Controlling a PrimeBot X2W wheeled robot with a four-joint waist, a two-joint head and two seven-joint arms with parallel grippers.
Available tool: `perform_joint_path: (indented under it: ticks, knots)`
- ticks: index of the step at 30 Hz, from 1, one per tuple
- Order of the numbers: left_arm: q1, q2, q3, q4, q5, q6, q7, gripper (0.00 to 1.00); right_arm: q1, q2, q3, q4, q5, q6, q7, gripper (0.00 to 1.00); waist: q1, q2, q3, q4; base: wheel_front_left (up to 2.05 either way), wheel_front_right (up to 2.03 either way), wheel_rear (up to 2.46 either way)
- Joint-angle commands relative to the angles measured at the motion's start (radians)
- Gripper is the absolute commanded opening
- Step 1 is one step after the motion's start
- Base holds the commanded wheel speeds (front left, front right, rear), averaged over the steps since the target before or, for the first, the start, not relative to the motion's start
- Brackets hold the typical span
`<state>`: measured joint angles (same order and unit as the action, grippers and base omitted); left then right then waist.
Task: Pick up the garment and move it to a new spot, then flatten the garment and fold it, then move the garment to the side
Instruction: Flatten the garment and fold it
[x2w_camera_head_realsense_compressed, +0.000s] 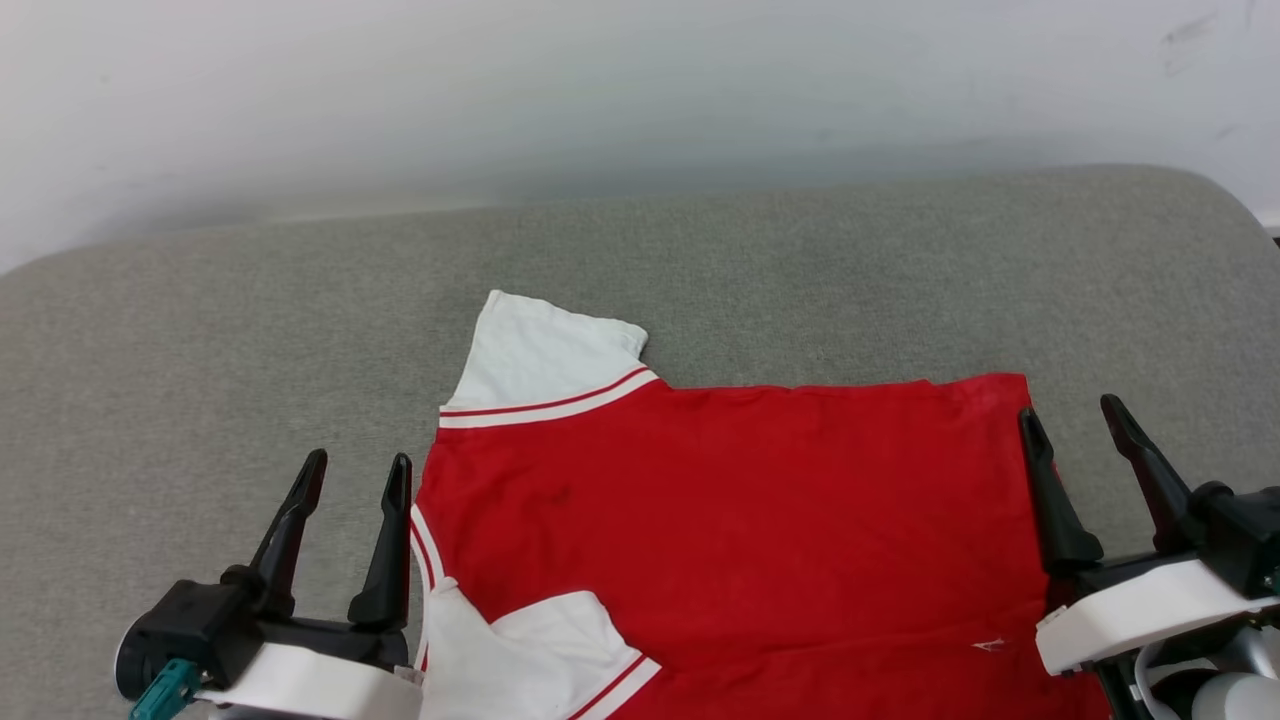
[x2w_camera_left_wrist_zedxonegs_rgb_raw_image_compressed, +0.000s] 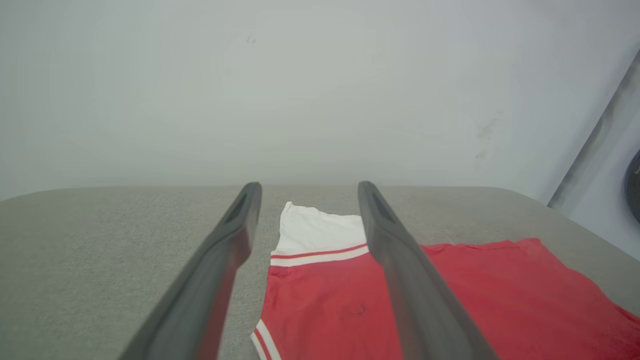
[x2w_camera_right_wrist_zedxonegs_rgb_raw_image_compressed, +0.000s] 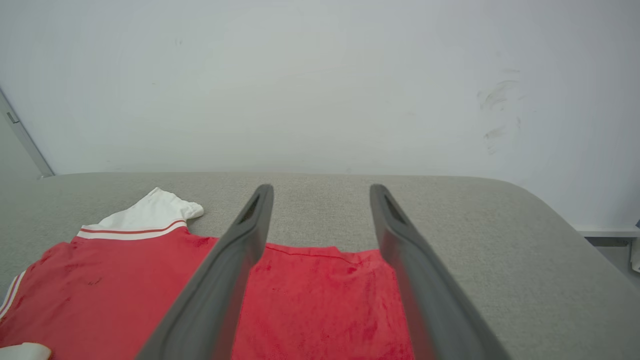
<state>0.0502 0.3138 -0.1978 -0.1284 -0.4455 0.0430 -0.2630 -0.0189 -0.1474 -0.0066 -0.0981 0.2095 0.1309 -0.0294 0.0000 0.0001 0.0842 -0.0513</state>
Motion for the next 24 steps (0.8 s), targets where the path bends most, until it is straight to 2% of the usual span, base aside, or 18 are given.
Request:
perform_joint_path:
  ticks: [1,7,11,14,15,21,24]
  knots:
    - [-0.020,-0.005,0.009,0.010,0.018,-0.021,-0.002,1.00,-0.018,0.008,0.005,0.003,-0.004,0.000,-0.017,1.00,0.0000,-0.0001,0.021,-0.015,0.00,0.00,0.00]
    - [-0.114,0.028,0.013,0.052,0.000,-0.093,0.033,1.00,-0.056,0.012,0.031,-0.004,-0.011,0.000,-0.050,1.00,0.0000,-0.0001,0.098,-0.065,0.00,0.00,0.00]
    - [-0.235,0.103,0.010,0.051,0.000,-0.124,0.142,1.00,-0.083,0.019,0.039,-0.009,-0.013,0.000,-0.065,1.00,0.0000,-0.0001,0.167,-0.103,0.00,0.00,0.00]
    - [-0.347,0.161,0.000,0.062,-0.035,-0.143,0.275,1.00,-0.106,0.027,0.046,-0.010,-0.011,0.000,-0.079,1.00,0.0000,-0.0001,0.217,-0.133,0.00,0.00,0.00]
    - [-0.347,0.161,0.000,0.062,-0.035,-0.143,0.275,1.00,-0.106,0.027,0.046,-0.010,-0.011,0.000,-0.079,1.00,0.0000,-0.0001,0.217,-0.133,0.00,0.00,0.00]
    - [-0.579,0.287,-0.028,0.149,-0.137,-0.164,0.629,1.00,-0.152,0.046,0.089,0.008,-0.005,-0.001,-0.105,1.00,0.0000,-0.0001,0.304,-0.196,0.00,0.00,0.00]
    - [-0.666,0.328,-0.050,0.205,-0.208,-0.167,0.823,1.00,-0.172,0.052,0.113,0.023,0.006,0.000,-0.115,1.00,0.0000,-0.0001,0.334,-0.229,0.00,0.00,0.00]
